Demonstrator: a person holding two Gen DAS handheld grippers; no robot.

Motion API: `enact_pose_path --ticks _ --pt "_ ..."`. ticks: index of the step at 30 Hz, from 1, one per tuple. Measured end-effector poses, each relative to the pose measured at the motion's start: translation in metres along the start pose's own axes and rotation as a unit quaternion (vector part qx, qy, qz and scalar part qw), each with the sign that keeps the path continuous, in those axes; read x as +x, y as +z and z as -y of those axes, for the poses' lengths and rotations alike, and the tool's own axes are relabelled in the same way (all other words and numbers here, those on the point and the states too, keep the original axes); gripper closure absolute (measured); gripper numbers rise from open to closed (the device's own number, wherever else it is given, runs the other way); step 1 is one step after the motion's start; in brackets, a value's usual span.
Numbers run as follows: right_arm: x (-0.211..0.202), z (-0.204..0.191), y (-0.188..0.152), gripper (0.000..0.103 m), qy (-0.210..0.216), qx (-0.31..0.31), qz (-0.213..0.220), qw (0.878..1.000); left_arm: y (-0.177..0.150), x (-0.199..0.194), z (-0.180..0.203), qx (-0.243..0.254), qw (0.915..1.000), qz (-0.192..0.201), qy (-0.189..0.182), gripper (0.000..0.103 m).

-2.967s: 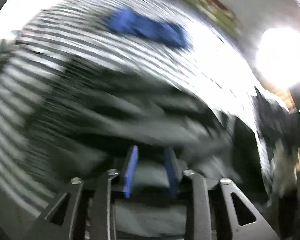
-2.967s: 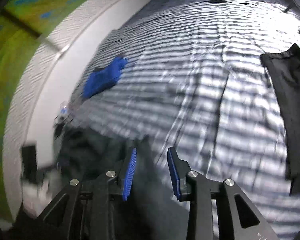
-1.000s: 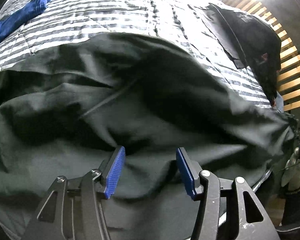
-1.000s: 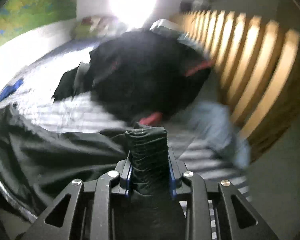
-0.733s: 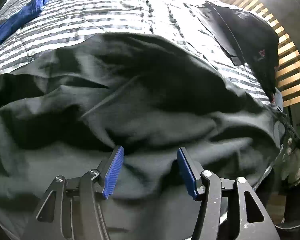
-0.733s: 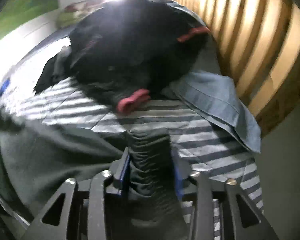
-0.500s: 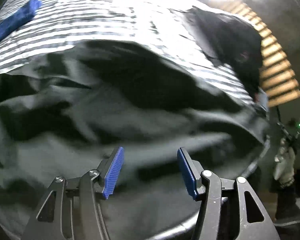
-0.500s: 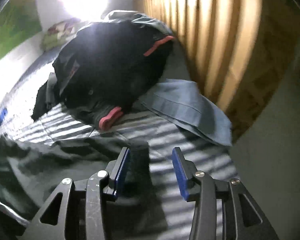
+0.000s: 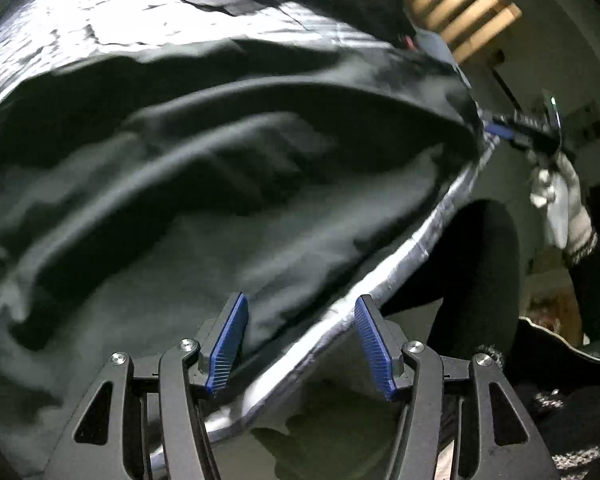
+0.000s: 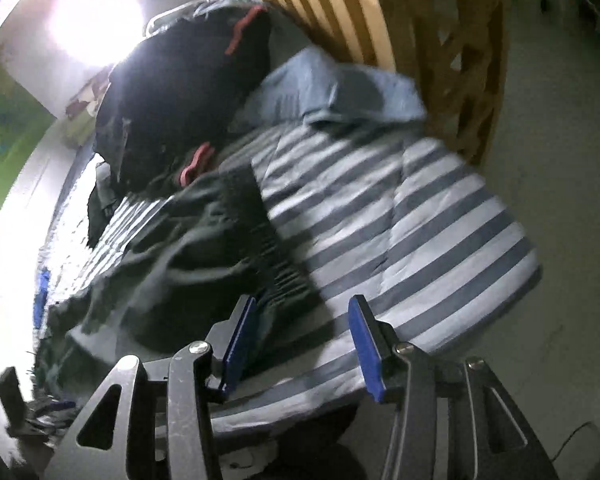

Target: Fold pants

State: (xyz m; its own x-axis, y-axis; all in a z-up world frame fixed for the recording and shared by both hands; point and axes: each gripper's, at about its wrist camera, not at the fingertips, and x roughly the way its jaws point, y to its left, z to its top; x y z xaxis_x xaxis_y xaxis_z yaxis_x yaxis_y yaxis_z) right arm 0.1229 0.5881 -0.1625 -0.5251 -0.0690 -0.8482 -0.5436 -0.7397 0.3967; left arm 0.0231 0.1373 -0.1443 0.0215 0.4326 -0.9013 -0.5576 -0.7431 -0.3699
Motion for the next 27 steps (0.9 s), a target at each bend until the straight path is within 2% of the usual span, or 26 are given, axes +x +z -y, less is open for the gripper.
enact_pose_path --ticks 3,5,6,7,8,9,12,15,17,19,20,22,23,25,27 --pt "0.007 0.002 -0.001 0.059 0.037 0.032 -0.006 0.999 0.001 0.006 0.002 0.009 0.9999 -0.004 0.007 0.045" --pt "0.017 -0.001 0.0 0.059 0.042 0.04 -0.018 0.998 0.002 0.006 0.0 0.007 0.9999 -0.002 0.007 0.046" --pt "0.022 -0.004 0.0 0.059 0.038 0.039 -0.024 0.998 0.003 0.005 -0.001 0.008 0.9999 -0.001 0.01 0.056" --pt "0.023 -0.009 0.001 0.063 0.031 0.033 -0.02 0.999 0.004 0.004 -0.001 0.009 0.9998 -0.001 0.016 0.077" --pt "0.023 -0.012 0.002 0.069 0.028 0.031 -0.019 0.999 0.004 0.005 -0.002 0.006 0.9998 -0.003 0.02 0.087" --pt "0.024 -0.015 0.003 0.08 0.03 0.03 -0.022 0.999 0.007 0.006 -0.003 0.002 0.9998 -0.001 0.018 0.093" --pt "0.016 -0.02 0.009 0.084 0.037 0.034 -0.008 0.999 0.004 -0.011 -0.006 -0.002 0.9997 0.02 0.015 0.1" --pt "0.006 -0.022 0.014 0.084 0.04 0.029 0.007 0.999 -0.005 -0.022 -0.009 -0.005 0.9997 0.025 0.005 0.1" --pt "0.011 -0.025 0.013 0.08 0.007 0.009 -0.009 1.0 -0.006 -0.013 -0.007 -0.008 0.9999 0.012 0.002 0.1" --pt "0.014 -0.03 0.011 0.073 -0.05 -0.018 -0.016 0.998 -0.011 -0.005 -0.01 -0.014 0.9998 -0.008 -0.007 0.1" --pt "0.008 -0.033 0.009 0.072 -0.087 -0.024 -0.003 0.996 -0.012 -0.002 -0.008 -0.019 0.9997 -0.011 -0.007 0.099" --pt "-0.01 -0.043 0.006 0.072 -0.115 -0.03 0.041 0.992 -0.015 -0.014 -0.014 -0.033 0.9993 0.004 -0.018 0.096" --pt "-0.022 -0.053 0.005 0.072 -0.116 -0.037 0.068 0.99 -0.016 -0.026 -0.021 -0.046 0.9983 0.026 -0.023 0.094" --pt "-0.038 -0.08 0.002 0.072 -0.087 -0.069 0.098 0.989 -0.018 -0.043 -0.032 -0.072 0.9952 0.064 -0.02 0.081" --pt "-0.04 -0.122 0.0 0.072 -0.042 -0.128 0.091 0.987 -0.02 -0.056 -0.055 -0.109 0.9893 0.097 -0.01 0.071"
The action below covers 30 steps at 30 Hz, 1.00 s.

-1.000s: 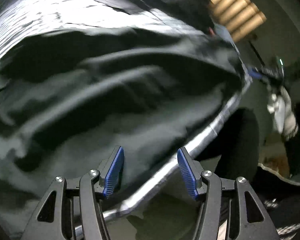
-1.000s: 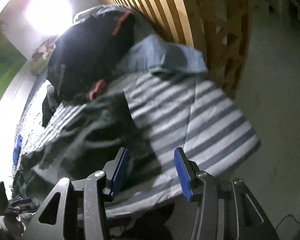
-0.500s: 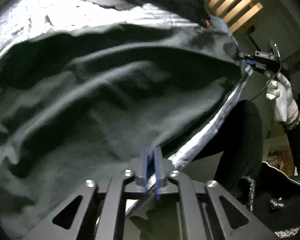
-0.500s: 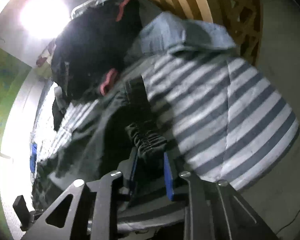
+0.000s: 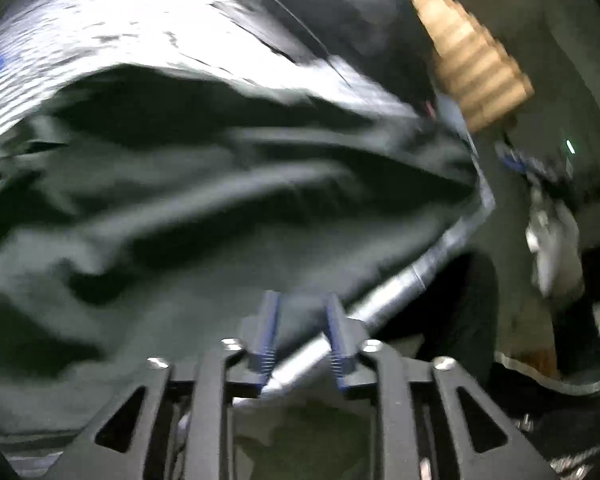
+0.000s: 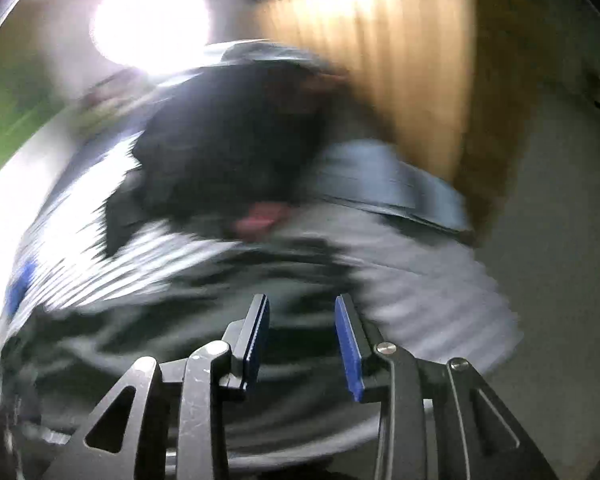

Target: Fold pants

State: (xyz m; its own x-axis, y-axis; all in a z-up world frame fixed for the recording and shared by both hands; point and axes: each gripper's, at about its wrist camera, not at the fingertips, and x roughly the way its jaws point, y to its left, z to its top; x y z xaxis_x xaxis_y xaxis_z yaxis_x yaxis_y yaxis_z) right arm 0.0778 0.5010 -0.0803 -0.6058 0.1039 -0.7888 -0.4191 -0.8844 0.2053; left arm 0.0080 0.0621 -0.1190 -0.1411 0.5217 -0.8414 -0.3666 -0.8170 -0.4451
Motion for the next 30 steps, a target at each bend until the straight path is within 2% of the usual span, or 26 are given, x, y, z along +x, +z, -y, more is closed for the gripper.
enact_pose_path --ticks 3,5,7,10,12,13,14,16,17,20,21,23,26,28,30 --pt "0.02 -0.064 0.008 0.072 0.094 -0.067 -0.046 0.992 0.005 0.008 -0.02 -0.041 0.999 0.006 -0.014 0.071" --pt "0.049 -0.106 0.006 0.072 0.143 -0.108 -0.098 0.979 0.007 0.021 -0.013 -0.036 0.9988 -0.003 -0.032 0.071" --pt "0.079 -0.143 -0.003 0.072 0.154 -0.149 -0.138 0.967 0.011 0.036 0.009 -0.004 0.9993 -0.01 -0.037 0.071" --pt "0.112 -0.171 -0.005 0.072 0.159 -0.157 -0.177 0.958 0.022 0.063 0.045 0.038 0.9974 -0.023 -0.057 0.071" --pt "0.133 -0.181 -0.006 0.072 0.183 -0.149 -0.21 0.949 0.03 0.086 0.07 0.072 0.9957 -0.039 -0.044 0.071" --pt "0.141 -0.187 -0.008 0.072 0.184 -0.153 -0.221 0.946 0.03 0.098 0.077 0.089 0.9939 -0.059 -0.031 0.071" --pt "0.146 -0.19 -0.01 0.074 0.162 -0.167 -0.215 0.949 0.026 0.109 0.08 0.098 0.9915 -0.085 -0.017 0.071" --pt "0.152 -0.188 0.001 0.075 0.106 -0.182 -0.185 0.96 0.014 0.11 0.083 0.122 0.9883 -0.09 -0.013 0.071" --pt "0.153 -0.18 0.008 0.075 0.098 -0.168 -0.178 0.965 0.008 0.108 0.085 0.14 0.9845 -0.106 -0.009 0.07" --pt "0.132 -0.161 0.019 0.073 0.121 -0.138 -0.155 0.971 -0.004 0.094 0.08 0.141 0.9825 -0.122 0.003 0.069" --pt "0.121 -0.158 0.017 0.072 0.119 -0.143 -0.141 0.972 -0.005 0.088 0.08 0.139 0.9836 -0.115 -0.003 0.069" --pt "0.101 -0.155 0.009 0.072 0.144 -0.144 -0.134 0.97 -0.001 0.08 0.084 0.143 0.986 -0.085 -0.008 0.068" --pt "0.095 -0.158 -0.011 0.072 0.163 -0.149 -0.146 0.964 0.012 0.088 0.092 0.141 0.9887 -0.053 -0.001 0.067" --pt "0.106 -0.161 -0.022 0.072 0.165 -0.156 -0.17 0.959 0.02 0.101 0.095 0.133 0.9899 -0.047 -0.001 0.066" --pt "0.126 -0.163 -0.025 0.073 0.148 -0.155 -0.187 0.959 0.022 0.118 0.093 0.142 0.9866 -0.081 0.001 0.067"
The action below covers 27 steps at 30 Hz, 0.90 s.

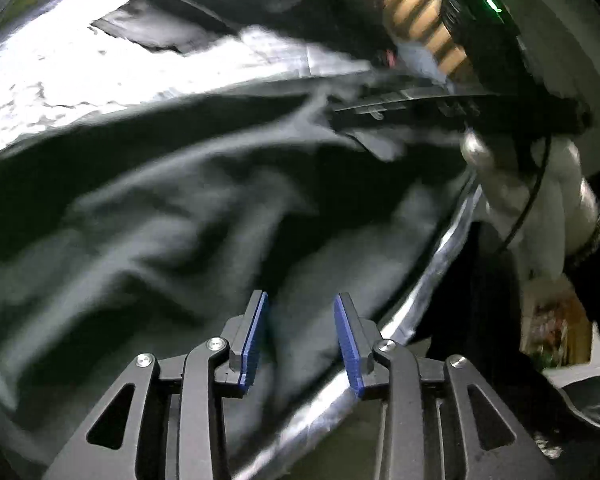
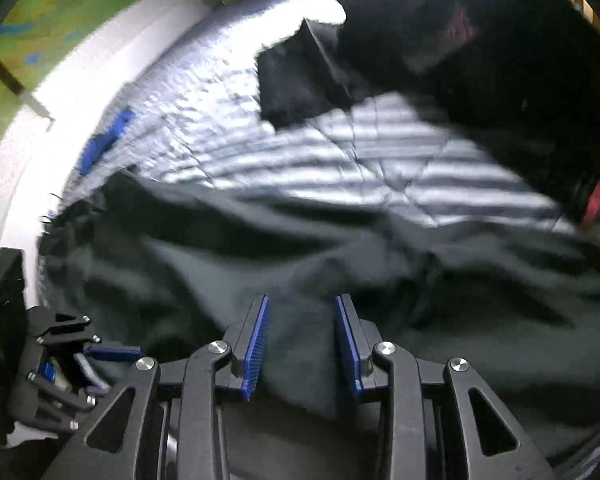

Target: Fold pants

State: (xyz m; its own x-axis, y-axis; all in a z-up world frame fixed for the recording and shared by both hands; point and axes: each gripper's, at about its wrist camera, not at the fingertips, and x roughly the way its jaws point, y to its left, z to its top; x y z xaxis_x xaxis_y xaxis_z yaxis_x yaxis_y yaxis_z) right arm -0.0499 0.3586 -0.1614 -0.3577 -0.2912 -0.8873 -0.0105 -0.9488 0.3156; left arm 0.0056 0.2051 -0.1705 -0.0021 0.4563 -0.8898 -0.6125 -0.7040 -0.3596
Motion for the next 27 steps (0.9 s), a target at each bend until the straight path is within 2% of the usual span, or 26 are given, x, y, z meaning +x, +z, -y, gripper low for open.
enact_pose_path --ticks 2,3,4,5,7,10,13,15,17,18,19,20,22,23,25,27 --pt "0.012 0.012 0.009 0.089 -0.049 -0.003 0.005 0.999 -0.008 0.005 0.006 0.017 0.9998 -0.007 -0.008 0.059" --pt "0.008 0.019 0.013 0.092 -0.066 0.005 0.017 0.998 -0.013 0.003 0.008 0.023 0.9996 -0.014 -0.011 0.056" --pt "0.002 0.025 0.017 0.087 -0.075 0.019 0.028 0.997 -0.018 0.003 0.009 0.024 0.999 -0.033 -0.021 0.054" --pt "-0.003 0.028 0.019 0.087 -0.077 0.029 0.038 0.996 -0.023 0.001 0.008 0.022 0.9986 -0.042 -0.021 0.054" --pt "-0.014 0.029 0.019 0.085 -0.044 0.034 0.047 0.997 -0.033 -0.008 0.002 0.003 0.9988 -0.04 -0.027 0.054" --pt "-0.023 0.019 0.01 0.078 -0.019 0.022 0.053 0.998 -0.048 -0.037 -0.012 -0.033 0.9989 0.006 -0.033 0.053" --pt "-0.02 0.005 -0.005 0.072 0.006 0.005 0.049 0.999 -0.068 -0.078 -0.041 -0.08 0.9938 0.076 0.017 0.053" --pt "-0.006 -0.006 -0.008 0.072 -0.001 -0.01 0.031 0.999 -0.085 -0.103 -0.077 -0.144 0.9824 0.116 0.03 0.052" --pt "0.009 -0.011 -0.012 0.072 -0.033 -0.025 0.01 0.999 -0.116 -0.134 -0.125 -0.215 0.962 0.154 0.07 0.049" --pt "0.012 -0.013 -0.015 0.072 -0.044 -0.034 0.014 0.998 -0.135 -0.147 -0.149 -0.248 0.9483 0.167 0.105 0.049" --pt "0.011 -0.014 -0.015 0.072 -0.048 -0.038 0.017 0.998 -0.148 -0.157 -0.168 -0.277 0.9363 0.176 0.125 0.048" --pt "0.011 -0.015 -0.014 0.072 -0.052 -0.037 0.012 0.998 -0.169 -0.164 -0.194 -0.319 0.9188 0.183 0.144 0.048" --pt "0.004 -0.015 -0.012 0.072 -0.04 -0.024 0.013 0.999 -0.21 -0.17 -0.239 -0.403 0.8862 0.167 0.157 0.047" --pt "-0.004 -0.012 -0.013 0.072 -0.026 -0.014 0.022 0.999 -0.224 -0.171 -0.253 -0.426 0.8774 0.162 0.15 0.047" --pt "-0.026 -0.003 -0.015 0.071 -0.009 0.01 0.047 0.999 -0.24 -0.183 -0.26 -0.438 0.8681 0.181 0.148 0.047" --pt "-0.056 0.016 -0.023 0.063 -0.012 0.046 0.084 0.995 -0.236 -0.2 -0.253 -0.414 0.8725 0.208 0.153 0.045"
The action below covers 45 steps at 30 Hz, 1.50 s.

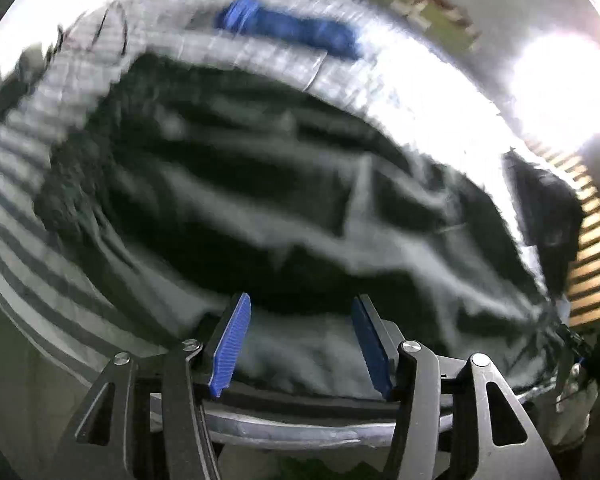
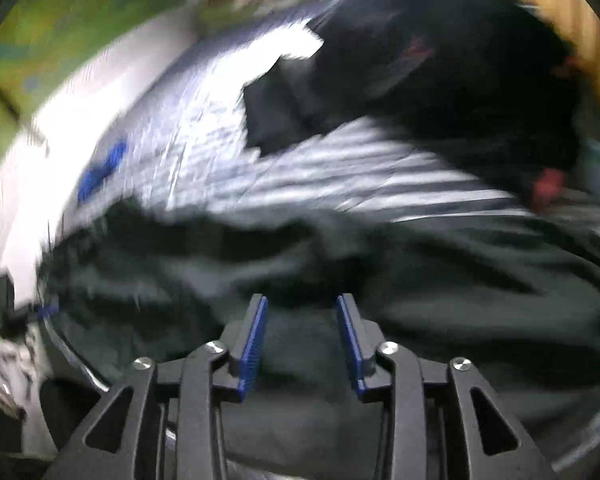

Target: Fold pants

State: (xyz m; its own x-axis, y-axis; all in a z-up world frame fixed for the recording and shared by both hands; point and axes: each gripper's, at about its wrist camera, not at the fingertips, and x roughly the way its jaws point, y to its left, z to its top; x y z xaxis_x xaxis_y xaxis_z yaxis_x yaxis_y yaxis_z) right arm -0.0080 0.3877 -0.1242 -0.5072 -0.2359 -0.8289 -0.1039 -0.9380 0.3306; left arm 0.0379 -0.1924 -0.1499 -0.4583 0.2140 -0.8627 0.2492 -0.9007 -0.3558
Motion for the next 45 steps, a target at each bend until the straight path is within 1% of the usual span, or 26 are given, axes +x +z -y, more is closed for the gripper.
enact_pose_path --ticks 1,2,4,5,6,8,9,12,14,15,17,21,23,24,25,26,27,29,30,32,35,36,39,41,42,45 --pt "-0.021 0.019 -0.004 0.058 -0.013 0.031 0.029 0.999 0.003 -0.006 0.012 0.02 0.9997 0.01 -0.005 0.044" --pt "-0.034 0.032 -0.008 0.055 -0.024 0.051 0.045 0.997 0.007 -0.008 0.023 0.038 0.9992 0.011 -0.009 0.043" --pt "-0.059 0.066 -0.018 0.054 -0.063 0.098 0.072 0.991 0.009 -0.005 0.054 0.082 0.9965 0.007 -0.016 0.043" --pt "-0.071 0.087 -0.026 0.054 -0.082 0.127 0.08 0.985 0.008 0.001 0.076 0.109 0.9938 0.002 -0.022 0.043" --pt "-0.079 0.105 -0.034 0.054 -0.091 0.153 0.086 0.98 0.007 0.004 0.097 0.131 0.9909 -0.002 -0.029 0.043" --pt "-0.09 0.143 -0.052 0.054 -0.097 0.216 0.093 0.967 0.005 0.018 0.153 0.183 0.9816 -0.017 -0.051 0.043" --pt "-0.092 0.163 -0.063 0.054 -0.091 0.25 0.095 0.959 0.0 0.024 0.18 0.206 0.9763 -0.025 -0.062 0.043" --pt "-0.084 0.194 -0.083 0.054 -0.08 0.297 0.087 0.948 -0.016 0.05 0.258 0.266 0.958 -0.053 -0.093 0.043" --pt "-0.077 0.207 -0.093 0.054 -0.064 0.32 0.083 0.942 -0.031 0.063 0.312 0.307 0.9417 -0.076 -0.115 0.043" --pt "-0.076 0.212 -0.098 0.054 -0.048 0.327 0.09 0.939 -0.041 0.065 0.337 0.325 0.9338 -0.083 -0.125 0.043" --pt "-0.077 0.216 -0.102 0.054 -0.033 0.331 0.101 0.938 -0.061 0.074 0.389 0.369 0.9128 -0.099 -0.145 0.043" --pt "-0.075 0.215 -0.1 0.053 -0.017 0.319 0.105 0.942 -0.101 0.098 0.483 0.429 0.8748 -0.133 -0.183 0.043" --pt "-0.07 0.211 -0.094 0.053 -0.007 0.31 0.105 0.945 -0.122 0.114 0.525 0.459 0.8539 -0.148 -0.195 0.043" --pt "-0.071 0.213 -0.095 0.055 -0.003 0.305 0.104 0.947 -0.131 0.122 0.541 0.467 0.8475 -0.155 -0.199 0.043" --pt "-0.072 0.21 -0.094 0.072 -0.003 0.299 0.105 0.948 -0.14 0.131 0.557 0.474 0.8401 -0.167 -0.205 0.043" --pt "-0.072 0.207 -0.092 0.08 -0.006 0.292 0.107 0.95 -0.149 0.141 0.571 0.478 0.8336 -0.179 -0.212 0.043" --pt "-0.071 0.204 -0.09 0.088 -0.007 0.282 0.105 0.954 -0.155 0.147 0.583 0.477 0.8306 -0.188 -0.217 0.043" --pt "-0.071 0.192 -0.085 0.09 -0.028 0.25 0.11 0.962 -0.163 0.161 0.604 0.475 0.8258 -0.202 -0.227 0.043" --pt "-0.072 0.186 -0.083 0.092 -0.042 0.232 0.117 0.965 -0.165 0.166 0.612 0.475 0.8254 -0.204 -0.228 0.043" --pt "-0.073 0.177 -0.083 0.095 -0.064 0.202 0.127 0.969 -0.163 0.178 0.625 0.466 0.8277 -0.212 -0.23 0.043" --pt "-0.073 0.165 -0.083 0.096 -0.083 0.156 0.144 0.974 -0.156 0.196 0.643 0.45 0.8351 -0.217 -0.23 0.043" --pt "-0.072 0.158 -0.082 0.096 -0.101 0.135 0.146 0.975 -0.154 0.2 0.649 0.447 0.8355 -0.22 -0.232 0.043" --pt "-0.071 0.139 -0.077 0.096 -0.144 0.074 0.157 0.974 -0.148 0.21 0.668 0.435 0.8358 -0.232 -0.242 0.043" --pt "-0.067 0.119 -0.074 0.098 -0.168 0.013 0.156 0.973 -0.142 0.215 0.673 0.429 0.8349 -0.239 -0.249 0.043" --pt "-0.064 0.108 -0.073 0.098 -0.181 -0.023 0.157 0.971 -0.14 0.216 0.676 0.426 0.8349 -0.241 -0.253 0.043" --pt "-0.054 0.081 -0.072 0.099 -0.197 -0.098 0.153 0.963 -0.133 0.223 0.68 0.408 0.8352 -0.258 -0.264 0.041"
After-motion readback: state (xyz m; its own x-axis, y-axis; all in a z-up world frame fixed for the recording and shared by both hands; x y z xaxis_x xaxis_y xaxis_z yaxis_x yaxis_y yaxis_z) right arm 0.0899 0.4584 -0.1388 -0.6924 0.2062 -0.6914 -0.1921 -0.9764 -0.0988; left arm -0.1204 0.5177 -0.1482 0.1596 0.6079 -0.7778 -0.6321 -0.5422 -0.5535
